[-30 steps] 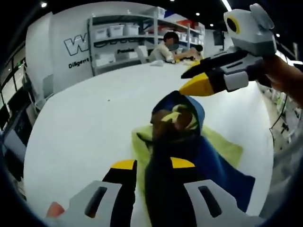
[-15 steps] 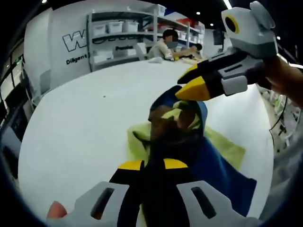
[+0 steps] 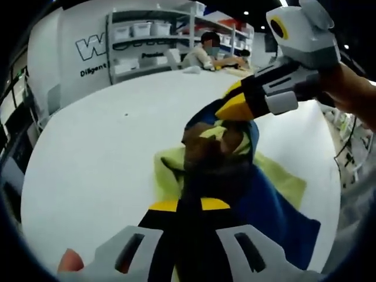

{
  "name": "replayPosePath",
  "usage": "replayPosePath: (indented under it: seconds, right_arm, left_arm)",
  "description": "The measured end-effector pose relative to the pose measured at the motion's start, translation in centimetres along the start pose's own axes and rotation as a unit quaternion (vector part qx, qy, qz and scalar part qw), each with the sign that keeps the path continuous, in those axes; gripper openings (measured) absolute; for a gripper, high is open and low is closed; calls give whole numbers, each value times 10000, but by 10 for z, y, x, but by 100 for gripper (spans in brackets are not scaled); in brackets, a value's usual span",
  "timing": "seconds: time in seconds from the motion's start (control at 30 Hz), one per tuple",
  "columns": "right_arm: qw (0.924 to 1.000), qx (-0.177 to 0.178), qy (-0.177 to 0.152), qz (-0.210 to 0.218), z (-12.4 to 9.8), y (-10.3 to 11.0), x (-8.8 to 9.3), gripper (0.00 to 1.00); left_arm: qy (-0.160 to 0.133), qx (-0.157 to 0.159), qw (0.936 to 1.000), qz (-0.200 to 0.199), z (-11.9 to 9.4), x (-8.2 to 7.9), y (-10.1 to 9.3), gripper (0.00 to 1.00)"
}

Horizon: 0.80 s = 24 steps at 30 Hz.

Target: Fold the garment on the visible template until the final outline fits inside the template.

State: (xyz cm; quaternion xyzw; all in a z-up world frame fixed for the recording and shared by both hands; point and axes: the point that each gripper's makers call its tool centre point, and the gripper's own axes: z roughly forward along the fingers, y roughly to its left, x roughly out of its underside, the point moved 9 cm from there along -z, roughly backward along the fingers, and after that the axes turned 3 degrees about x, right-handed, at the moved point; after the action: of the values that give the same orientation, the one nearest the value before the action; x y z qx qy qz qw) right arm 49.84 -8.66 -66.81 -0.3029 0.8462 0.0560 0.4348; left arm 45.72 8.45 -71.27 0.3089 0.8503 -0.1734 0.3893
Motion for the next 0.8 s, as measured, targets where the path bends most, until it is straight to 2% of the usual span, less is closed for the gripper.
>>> replayPosePath:
  seconds: [0.2, 0.53, 0.8]
  right_arm:
    - [10000, -25, 45, 82, -3, -1, 3, 3]
    - [9996, 45, -179, 231, -19, -7, 3, 0]
    - [9989, 200, -244, 360, -33, -19, 12, 0]
  left_arm:
    - [105, -6, 9999, 7, 2, 4, 0, 0]
    - [35, -102, 9999, 28, -3, 3, 0, 0]
    - [-166, -293, 9994, -12, -15, 2, 3, 0]
